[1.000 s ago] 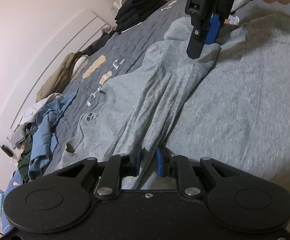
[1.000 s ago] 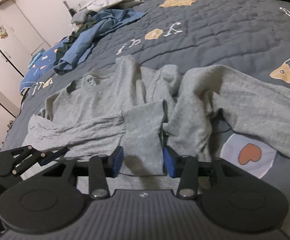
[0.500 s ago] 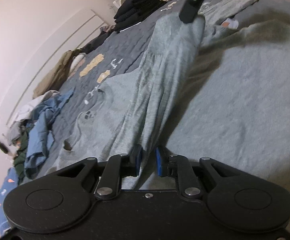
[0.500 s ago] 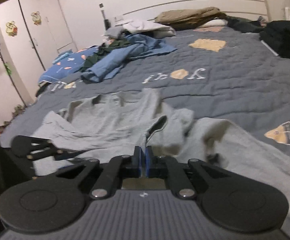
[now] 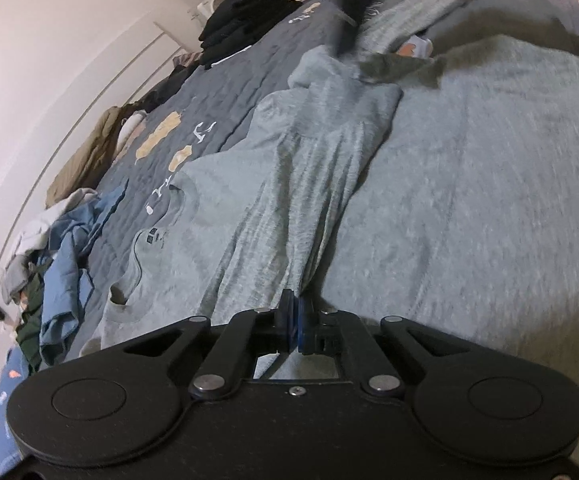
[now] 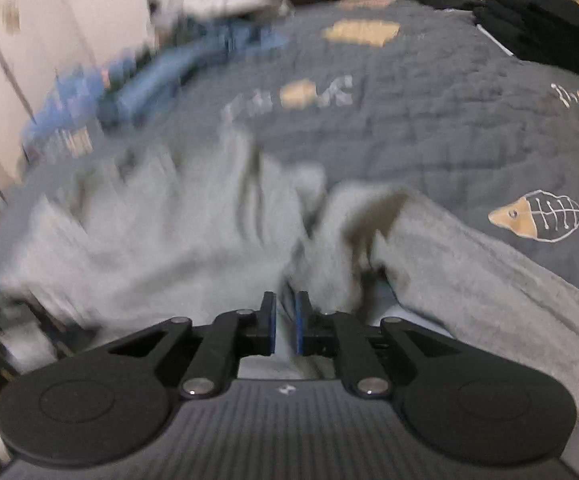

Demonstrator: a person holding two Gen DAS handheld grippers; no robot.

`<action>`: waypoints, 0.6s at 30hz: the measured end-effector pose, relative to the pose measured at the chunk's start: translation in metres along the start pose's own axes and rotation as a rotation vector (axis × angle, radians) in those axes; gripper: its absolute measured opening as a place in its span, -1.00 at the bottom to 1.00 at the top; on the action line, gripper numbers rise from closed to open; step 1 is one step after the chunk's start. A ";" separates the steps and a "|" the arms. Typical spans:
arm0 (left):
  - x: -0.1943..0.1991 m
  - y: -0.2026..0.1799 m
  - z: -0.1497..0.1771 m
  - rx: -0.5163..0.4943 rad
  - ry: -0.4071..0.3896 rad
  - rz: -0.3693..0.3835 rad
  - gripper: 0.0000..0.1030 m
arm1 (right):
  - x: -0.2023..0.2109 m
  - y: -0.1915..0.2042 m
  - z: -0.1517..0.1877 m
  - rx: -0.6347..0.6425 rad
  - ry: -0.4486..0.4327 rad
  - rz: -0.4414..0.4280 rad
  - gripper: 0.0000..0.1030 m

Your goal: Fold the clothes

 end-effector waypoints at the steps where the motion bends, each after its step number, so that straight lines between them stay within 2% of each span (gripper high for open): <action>1: 0.001 -0.001 0.000 -0.007 -0.001 0.001 -0.97 | 0.004 0.003 -0.007 -0.036 -0.033 -0.047 -0.58; 2: 0.001 -0.002 0.000 -0.017 -0.001 0.000 -0.97 | 0.004 0.008 -0.012 -0.062 -0.050 -0.091 -0.31; 3: 0.001 -0.003 0.000 -0.023 -0.002 -0.003 -0.97 | -0.001 0.015 -0.016 -0.083 -0.054 -0.137 -0.20; 7: 0.001 -0.007 0.001 -0.052 -0.005 -0.015 -0.97 | -0.044 0.033 -0.016 -0.189 0.007 -0.285 -0.13; 8: 0.001 -0.008 0.002 -0.053 -0.005 -0.015 -0.97 | -0.058 0.035 -0.013 -0.212 0.040 -0.289 -0.13; 13: 0.004 -0.008 0.007 -0.040 -0.009 0.001 -0.97 | -0.094 0.025 0.011 -0.223 0.170 -0.191 -0.15; 18: 0.011 0.000 0.008 -0.004 -0.004 0.052 -0.95 | -0.080 0.010 0.018 -0.211 0.187 -0.179 -0.21</action>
Point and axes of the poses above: each gripper's, at about its wrist camera, not at the fingertips, and x roughly against the way its jaws point, y to its left, z to its underside, the point moved 5 cm from there along -x, roughly the way its jaws point, and after that the axes turned 10 degrees about -z, right-handed, at the moved point
